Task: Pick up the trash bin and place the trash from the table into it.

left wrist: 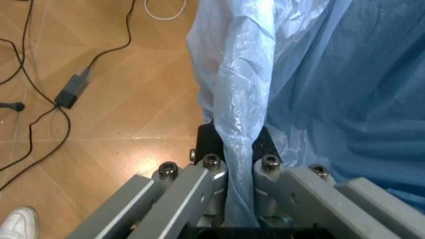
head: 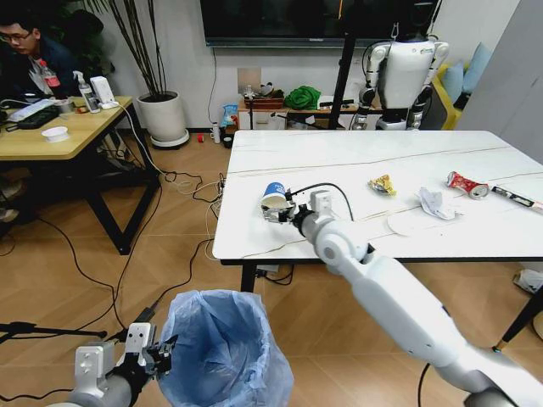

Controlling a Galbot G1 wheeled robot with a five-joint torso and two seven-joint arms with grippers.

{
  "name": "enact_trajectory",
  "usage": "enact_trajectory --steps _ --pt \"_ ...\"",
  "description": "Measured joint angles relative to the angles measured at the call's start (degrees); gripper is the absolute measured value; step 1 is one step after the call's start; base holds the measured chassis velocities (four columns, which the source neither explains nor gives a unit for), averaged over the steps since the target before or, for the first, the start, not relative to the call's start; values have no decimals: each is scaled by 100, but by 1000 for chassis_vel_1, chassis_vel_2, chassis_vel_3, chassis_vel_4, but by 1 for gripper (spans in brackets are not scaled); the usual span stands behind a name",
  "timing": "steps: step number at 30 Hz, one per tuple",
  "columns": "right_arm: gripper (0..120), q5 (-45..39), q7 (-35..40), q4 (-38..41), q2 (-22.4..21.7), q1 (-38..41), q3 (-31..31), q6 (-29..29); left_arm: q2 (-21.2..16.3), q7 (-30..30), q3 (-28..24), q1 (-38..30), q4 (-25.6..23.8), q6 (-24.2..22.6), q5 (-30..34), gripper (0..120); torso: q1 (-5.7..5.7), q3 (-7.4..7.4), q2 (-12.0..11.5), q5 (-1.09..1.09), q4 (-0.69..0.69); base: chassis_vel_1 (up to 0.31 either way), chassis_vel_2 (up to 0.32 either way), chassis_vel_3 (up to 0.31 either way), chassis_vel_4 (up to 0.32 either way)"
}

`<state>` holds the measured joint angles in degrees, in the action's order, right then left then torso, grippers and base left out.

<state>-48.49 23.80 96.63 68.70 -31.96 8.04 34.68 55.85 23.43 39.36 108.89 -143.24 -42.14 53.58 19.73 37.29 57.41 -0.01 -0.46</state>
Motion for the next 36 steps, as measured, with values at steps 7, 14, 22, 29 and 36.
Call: enact_trajectory --steps 7,14,22,29,36 --pt "82 61 109 -137 75 55 -4 2 37 -16 22 35 0 0 -1 0 -1 -1 0 0 0 0 0 0 0" --pt "59 59 85 -208 -40 109 -43 -9 68 -26 20 56 0 0 -9 0 -1 -1 -1 1 -1 0 0 0 0" --pt "27 51 81 -254 -49 130 -66 -39 55 -32 36 50 0 0 -14 0 -1 -1 -2 1 0 0 0 0 0" --pt "5 34 83 -113 -126 77 -123 -93 54 -34 35 46 0 0 -16 0 -1 -2 -2 1 0 0 0 0 0" --pt "0 -213 -108 517 -591 -31 -415 -198 -12 22 43 -71 0 0 31 0 -1 -2 -2 2 1 0 0 0 0"
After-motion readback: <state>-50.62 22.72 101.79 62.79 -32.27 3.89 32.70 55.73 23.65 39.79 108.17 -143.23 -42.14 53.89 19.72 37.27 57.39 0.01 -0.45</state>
